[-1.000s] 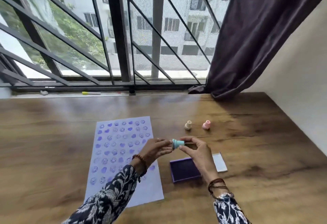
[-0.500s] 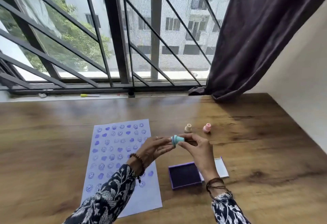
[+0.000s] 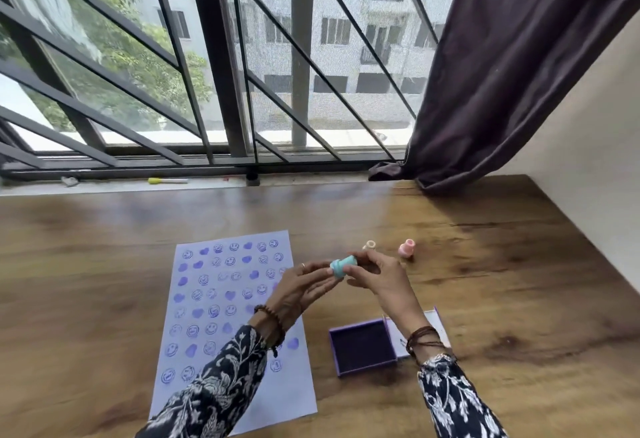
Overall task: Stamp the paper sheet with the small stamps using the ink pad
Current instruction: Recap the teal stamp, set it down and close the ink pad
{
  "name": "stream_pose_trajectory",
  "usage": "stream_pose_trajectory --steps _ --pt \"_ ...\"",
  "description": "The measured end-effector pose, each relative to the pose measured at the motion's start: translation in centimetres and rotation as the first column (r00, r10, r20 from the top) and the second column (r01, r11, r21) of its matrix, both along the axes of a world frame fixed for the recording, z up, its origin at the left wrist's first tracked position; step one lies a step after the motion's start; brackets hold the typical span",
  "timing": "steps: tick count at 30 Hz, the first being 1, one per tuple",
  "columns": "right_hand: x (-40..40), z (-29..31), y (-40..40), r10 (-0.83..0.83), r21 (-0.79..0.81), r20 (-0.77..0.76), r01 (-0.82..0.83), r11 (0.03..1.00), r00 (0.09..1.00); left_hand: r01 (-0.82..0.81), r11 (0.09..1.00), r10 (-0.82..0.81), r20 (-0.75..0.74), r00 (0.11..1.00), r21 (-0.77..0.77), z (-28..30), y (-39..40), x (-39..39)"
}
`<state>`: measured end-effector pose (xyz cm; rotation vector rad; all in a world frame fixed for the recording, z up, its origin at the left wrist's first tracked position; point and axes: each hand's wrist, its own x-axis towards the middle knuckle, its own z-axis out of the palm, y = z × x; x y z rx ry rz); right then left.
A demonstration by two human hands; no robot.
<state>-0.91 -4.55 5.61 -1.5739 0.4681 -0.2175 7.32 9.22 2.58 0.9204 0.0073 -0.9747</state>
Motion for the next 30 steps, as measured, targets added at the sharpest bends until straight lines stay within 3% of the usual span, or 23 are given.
stream_pose_trajectory --steps 2,4,7,10,13,14,16,20,23,26,30 --pt "0.2 -0.9 0.4 -0.045 0.126 0.007 0.044 0.991 0.999 -0.073 0.997 0.073 -0.013 0.997 -0.027 -0.3 -0.5 0.1" --pt "0.5 -1.9 0.9 -0.075 0.13 -0.015 0.076 0.989 0.997 -0.106 0.994 0.105 0.053 0.993 0.01 -0.7 -0.7 0.5" --pt "1.4 -3.4 1.3 -0.142 0.028 -0.058 0.144 0.989 0.988 -0.067 0.977 -0.007 0.344 0.939 0.201 -1.4 -0.7 1.5" --pt "2.7 -4.4 1.3 -0.172 -0.181 -0.09 0.154 0.971 0.981 -0.192 0.863 -0.195 0.657 0.728 0.468 -2.2 -0.8 2.7" --pt "4.0 -5.1 1.2 -0.169 -0.385 -0.101 0.118 0.915 0.98 -0.427 0.729 -0.358 0.829 0.429 0.536 -3.2 -1.2 3.9" --pt "4.4 -5.4 1.2 -0.175 -0.445 -0.107 0.11 0.889 0.979 -0.471 0.689 -0.414 0.833 0.366 0.55 -3.5 -1.3 4.2" --pt "5.2 -5.8 1.1 -0.192 -0.533 -0.145 0.087 0.842 0.971 -0.527 0.604 -0.503 0.799 0.331 0.598 -3.9 -1.7 4.7" --pt "5.8 -6.1 1.0 -0.197 -0.577 -0.185 0.056 0.815 0.963 -0.522 0.539 -0.547 0.746 0.379 0.66 -4.1 -2.2 4.8" --pt "4.9 -5.5 0.9 -0.233 -0.525 -0.159 0.118 0.843 0.959 -0.548 0.52 -0.543 0.749 0.38 0.655 -3.8 -1.8 3.7" --pt "2.3 -4.6 0.8 -0.305 -0.514 -0.097 0.215 0.83 0.947 -0.563 0.571 -0.498 0.797 0.342 0.598 -3.4 -0.4 1.3" --pt "-3.3 -3.7 0.5 -0.416 -0.485 -0.069 0.334 0.808 0.907 -0.512 0.671 -0.518 0.833 0.194 0.536 -3.2 2.0 -3.0"
